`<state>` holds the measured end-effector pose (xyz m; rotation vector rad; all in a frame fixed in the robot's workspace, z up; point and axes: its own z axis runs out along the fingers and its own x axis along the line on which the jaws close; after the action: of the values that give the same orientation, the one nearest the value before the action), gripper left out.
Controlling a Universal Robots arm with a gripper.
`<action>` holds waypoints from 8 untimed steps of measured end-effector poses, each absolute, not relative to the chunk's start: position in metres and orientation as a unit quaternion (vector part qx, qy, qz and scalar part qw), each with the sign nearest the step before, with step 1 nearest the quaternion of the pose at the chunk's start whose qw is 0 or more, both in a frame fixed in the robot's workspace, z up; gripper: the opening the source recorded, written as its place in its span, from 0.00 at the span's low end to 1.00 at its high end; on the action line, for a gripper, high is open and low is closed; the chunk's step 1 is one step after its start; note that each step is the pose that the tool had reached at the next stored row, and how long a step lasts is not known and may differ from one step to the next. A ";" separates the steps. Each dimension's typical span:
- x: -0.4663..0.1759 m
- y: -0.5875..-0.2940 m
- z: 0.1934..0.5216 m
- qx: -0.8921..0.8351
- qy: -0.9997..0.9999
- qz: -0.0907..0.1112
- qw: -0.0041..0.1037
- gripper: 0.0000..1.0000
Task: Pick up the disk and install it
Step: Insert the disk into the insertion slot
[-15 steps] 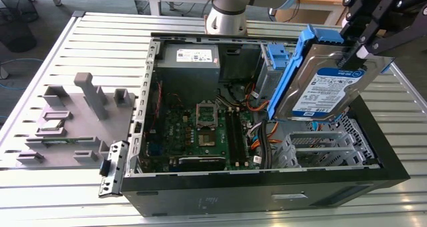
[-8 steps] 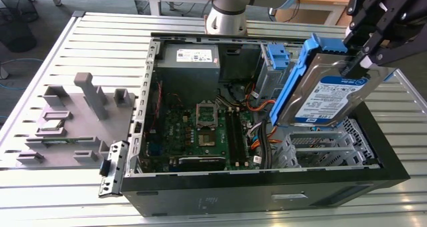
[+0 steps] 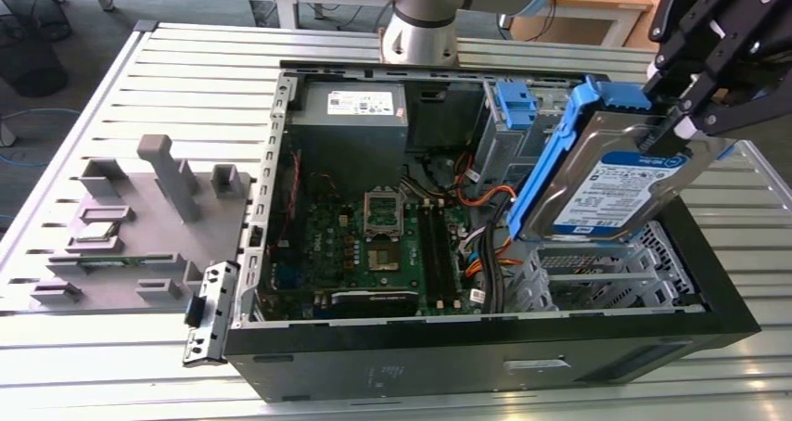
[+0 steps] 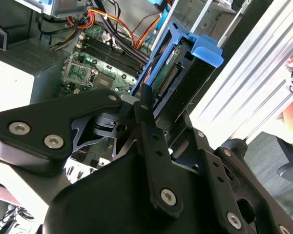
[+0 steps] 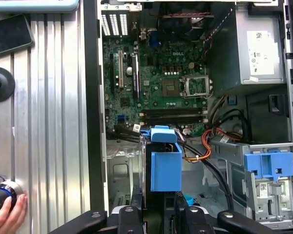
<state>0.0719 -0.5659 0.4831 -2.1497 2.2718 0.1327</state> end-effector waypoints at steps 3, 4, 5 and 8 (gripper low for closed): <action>0.078 -0.566 0.481 -0.687 0.726 0.043 0.005 0.35; 0.080 -0.566 0.481 -0.687 0.726 0.043 0.005 0.35; 0.082 -0.566 0.480 -0.687 0.726 0.043 0.005 0.35; 0.089 -0.566 0.479 -0.687 0.726 0.043 0.005 0.35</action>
<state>0.0887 -0.5662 0.4787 -2.1503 2.2726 0.1348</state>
